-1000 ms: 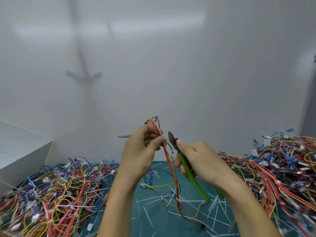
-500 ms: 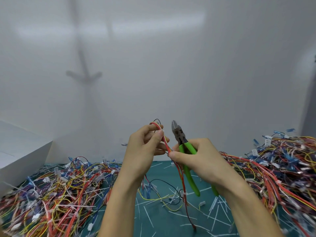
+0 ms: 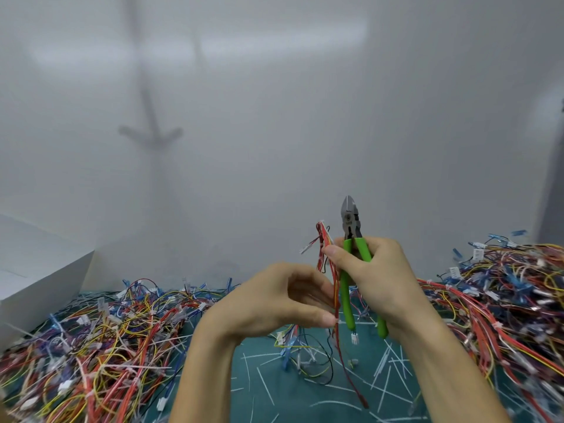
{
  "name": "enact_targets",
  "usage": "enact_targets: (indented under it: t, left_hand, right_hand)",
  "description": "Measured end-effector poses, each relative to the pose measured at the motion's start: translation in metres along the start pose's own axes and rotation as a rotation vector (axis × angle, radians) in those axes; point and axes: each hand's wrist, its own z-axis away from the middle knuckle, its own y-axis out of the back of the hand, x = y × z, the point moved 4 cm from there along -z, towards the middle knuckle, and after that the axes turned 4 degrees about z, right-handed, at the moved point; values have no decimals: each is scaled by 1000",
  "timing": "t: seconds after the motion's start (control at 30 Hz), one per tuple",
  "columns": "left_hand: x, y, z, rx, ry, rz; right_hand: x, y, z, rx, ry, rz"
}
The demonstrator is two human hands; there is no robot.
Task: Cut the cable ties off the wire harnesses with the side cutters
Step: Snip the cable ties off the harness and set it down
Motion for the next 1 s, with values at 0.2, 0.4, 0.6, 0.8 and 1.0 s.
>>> enact_targets:
  t: [0.2,0.4,0.6,0.8,1.0]
  left_hand:
    - [-2,-4,-5,-13,-17,-178]
    - [-1,1,-2,37,-60,-67]
    - [0,17,3,304,-91,198]
    - [-6,28,3,576,-59,341]
    - [-7,33,6,709,-67,408]
  right_hand:
    - [-1,-1,0,-11,15,-26]
    - [1,2,-2,-8,-31,-46]
    - [0,7,-2,-26,-84,-20]
    - [-2,9,-3,-28,-76,26]
    - [-5,7,-2,-178,-1,262]
